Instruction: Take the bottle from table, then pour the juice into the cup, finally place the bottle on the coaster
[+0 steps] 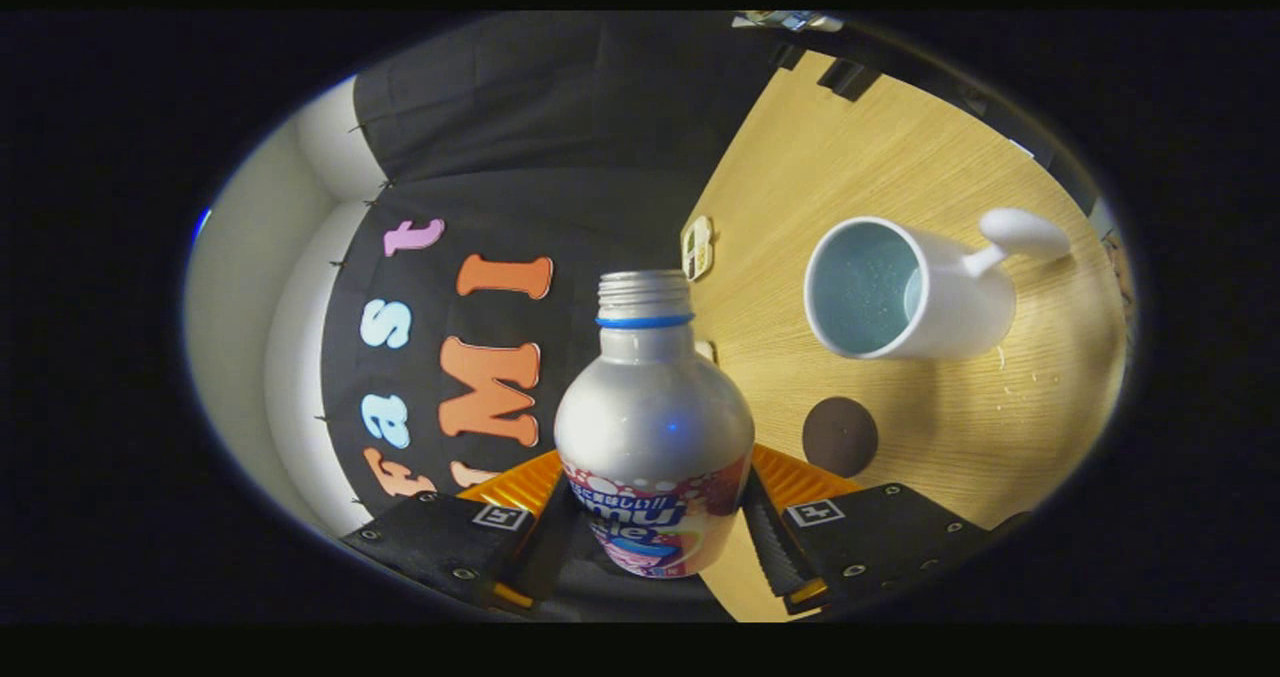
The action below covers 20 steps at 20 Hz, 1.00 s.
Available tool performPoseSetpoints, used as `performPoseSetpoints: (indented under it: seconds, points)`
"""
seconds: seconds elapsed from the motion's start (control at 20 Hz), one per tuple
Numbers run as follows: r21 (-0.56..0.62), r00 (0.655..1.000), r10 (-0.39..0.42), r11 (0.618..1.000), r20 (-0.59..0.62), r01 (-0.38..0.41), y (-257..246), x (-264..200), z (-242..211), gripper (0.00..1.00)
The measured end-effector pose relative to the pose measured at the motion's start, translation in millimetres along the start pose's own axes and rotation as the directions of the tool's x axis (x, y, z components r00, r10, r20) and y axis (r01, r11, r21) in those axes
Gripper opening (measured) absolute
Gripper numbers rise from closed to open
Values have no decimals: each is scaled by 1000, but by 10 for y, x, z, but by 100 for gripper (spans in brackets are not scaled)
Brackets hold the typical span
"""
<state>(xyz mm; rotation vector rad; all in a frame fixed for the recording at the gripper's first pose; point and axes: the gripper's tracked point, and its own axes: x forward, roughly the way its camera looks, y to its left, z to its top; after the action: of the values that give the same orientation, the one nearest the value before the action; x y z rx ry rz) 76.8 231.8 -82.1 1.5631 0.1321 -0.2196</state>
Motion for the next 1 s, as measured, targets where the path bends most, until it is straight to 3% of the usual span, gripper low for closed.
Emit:
performPoseSetpoints:
  seconds: [0.3,1.0]
  points:
    - [95,998,-56,994,-6,56,-104,19,23,78]
    - [309,994,-105,945,-20,106,-83,42,131,78]
